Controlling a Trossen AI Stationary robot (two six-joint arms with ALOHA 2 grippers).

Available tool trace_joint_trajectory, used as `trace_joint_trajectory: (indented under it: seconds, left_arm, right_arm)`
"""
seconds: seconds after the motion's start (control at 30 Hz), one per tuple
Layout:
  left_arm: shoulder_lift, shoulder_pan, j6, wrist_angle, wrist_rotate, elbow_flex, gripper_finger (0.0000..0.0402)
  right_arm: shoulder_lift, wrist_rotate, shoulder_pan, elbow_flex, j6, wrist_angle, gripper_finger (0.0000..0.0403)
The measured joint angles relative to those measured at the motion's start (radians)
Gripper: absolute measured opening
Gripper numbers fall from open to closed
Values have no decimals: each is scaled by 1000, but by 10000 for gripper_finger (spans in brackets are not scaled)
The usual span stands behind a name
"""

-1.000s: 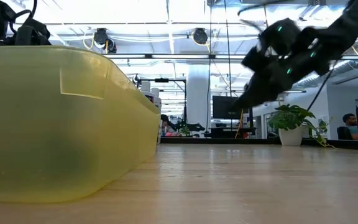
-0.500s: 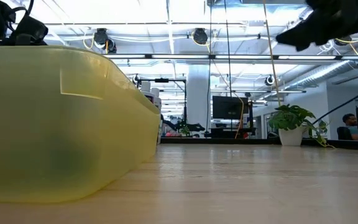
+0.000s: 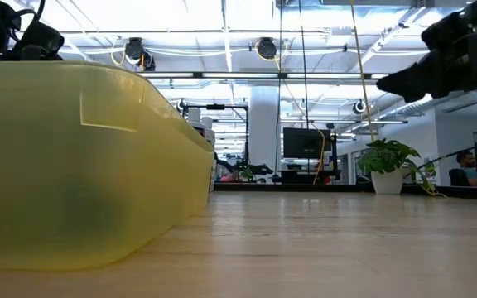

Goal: Pick & Place Kitchen Items
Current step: Return to Home Position

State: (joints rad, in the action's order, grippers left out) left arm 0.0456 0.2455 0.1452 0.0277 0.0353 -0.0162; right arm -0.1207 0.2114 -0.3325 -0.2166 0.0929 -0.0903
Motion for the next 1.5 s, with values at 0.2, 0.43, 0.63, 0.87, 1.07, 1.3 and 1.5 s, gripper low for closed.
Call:
trace_joint_trajectory:
  seconds: [0.2, 0.43, 0.63, 0.87, 1.07, 1.3, 1.5]
  left_arm:
    - [0, 0, 0, 0, 0, 0, 285]
    - [0, 0, 0, 0, 0, 0, 285]
    - [0, 0, 0, 0, 0, 0, 285]
    - [0, 0, 0, 0, 0, 0, 285]
    - [0, 0, 0, 0, 0, 0, 285]
    - [0, 0, 0, 0, 0, 0, 285]
    - [0, 0, 0, 0, 0, 0, 285]
  right_arm:
    - [100, -1, 0, 123, 21, 168, 75]
    - [111, -1, 0, 164, 24, 182, 75]
    - [112, -3, 0, 165, 43, 132, 75]
    - [109, -9, 0, 166, 73, 93, 75]
    - [95, -9, 0, 167, 82, 82, 75]
    - [58, 0, 0, 168, 95, 176, 75]
    - [54, 2, 0, 168, 95, 251, 75]
